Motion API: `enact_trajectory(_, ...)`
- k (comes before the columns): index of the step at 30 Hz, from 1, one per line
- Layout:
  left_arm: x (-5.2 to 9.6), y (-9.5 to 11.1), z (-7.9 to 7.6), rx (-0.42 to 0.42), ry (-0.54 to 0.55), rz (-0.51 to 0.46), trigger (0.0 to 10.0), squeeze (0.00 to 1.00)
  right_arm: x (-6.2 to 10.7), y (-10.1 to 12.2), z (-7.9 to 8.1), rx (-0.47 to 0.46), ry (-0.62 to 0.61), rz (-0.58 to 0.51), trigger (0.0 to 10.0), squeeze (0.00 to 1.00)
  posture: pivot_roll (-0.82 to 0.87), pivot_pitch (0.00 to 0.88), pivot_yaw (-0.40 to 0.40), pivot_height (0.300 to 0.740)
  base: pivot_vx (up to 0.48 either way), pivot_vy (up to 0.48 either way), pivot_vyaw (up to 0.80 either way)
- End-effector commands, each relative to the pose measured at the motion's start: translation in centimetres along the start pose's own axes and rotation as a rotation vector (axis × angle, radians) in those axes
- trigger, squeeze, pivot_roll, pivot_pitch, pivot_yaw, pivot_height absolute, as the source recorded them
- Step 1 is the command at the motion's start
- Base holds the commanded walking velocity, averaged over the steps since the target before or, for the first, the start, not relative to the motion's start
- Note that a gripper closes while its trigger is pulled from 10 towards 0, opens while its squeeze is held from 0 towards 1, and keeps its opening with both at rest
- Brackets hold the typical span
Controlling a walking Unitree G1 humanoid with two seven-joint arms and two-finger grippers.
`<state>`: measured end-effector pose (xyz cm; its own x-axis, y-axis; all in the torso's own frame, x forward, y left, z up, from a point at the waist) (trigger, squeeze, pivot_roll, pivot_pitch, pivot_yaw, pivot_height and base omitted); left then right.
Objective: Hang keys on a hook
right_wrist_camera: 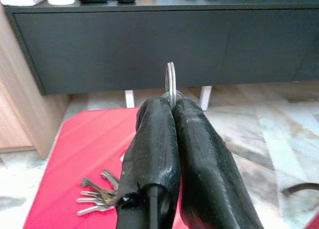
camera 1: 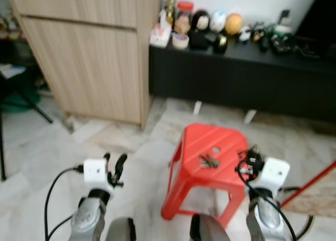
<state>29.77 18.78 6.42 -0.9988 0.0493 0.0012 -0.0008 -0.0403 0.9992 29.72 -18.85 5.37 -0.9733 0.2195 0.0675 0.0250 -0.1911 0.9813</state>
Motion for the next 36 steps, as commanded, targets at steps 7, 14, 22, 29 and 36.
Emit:
enact_trajectory(7, -0.1, 0.2, -0.5, -0.005, -0.007, -0.008, 10.0, 0.00, -0.3, 0.7, -0.2, -0.002, -0.003, -0.017, 10.0, 0.00, 0.05, 0.040, -0.096, 0.698, 0.000, 0.000, 0.00)
enact_trajectory(14, -0.2, 0.3, -0.4, 0.000, -0.004, -0.014, 10.0, 0.00, -0.4, 1.0, -0.1, -0.017, 0.008, -0.029, 10.0, 0.00, 0.05, 0.035, -0.100, 0.740, 0.000, 0.000, 0.00)
enact_trajectory(22, -0.1, 0.1, -0.8, 0.006, -0.008, -0.014, 10.0, 0.00, -0.3, 1.1, 0.2, -0.042, 0.025, -0.037, 10.0, 0.00, 0.05, 0.027, -0.103, 0.740, 0.000, 0.000, 0.00)
enact_trajectory(29, -0.4, 0.3, -0.8, 0.009, -0.013, -0.024, 10.0, 0.00, -0.3, 1.2, 0.4, -0.079, 0.040, -0.049, 10.0, 0.00, 0.04, 0.011, -0.107, 0.740, 0.000, 0.000, 0.00)
enact_trajectory(36, -0.7, 0.6, -1.5, 0.037, -0.027, -0.050, 10.0, 0.00, -0.7, 1.2, 0.7, -0.070, 0.055, -0.049, 10.0, 0.00, 0.04, 0.000, -0.110, 0.740, 0.000, 0.000, 0.00)
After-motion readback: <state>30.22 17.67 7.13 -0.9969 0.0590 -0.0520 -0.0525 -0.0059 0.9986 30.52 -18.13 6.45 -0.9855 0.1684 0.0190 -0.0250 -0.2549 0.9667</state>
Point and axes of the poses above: a point about 5 cm out from each wrist's last joint towards the gripper, its own x axis pointing back from the gripper into the wrist, its own y axis along the axis of the wrist's last joint, z = x × y, the point moved 4 cm from there along -x, pointing out of the wrist towards the gripper, and after that the axes turned 4 degrees about -x, right-handed, at the moved point
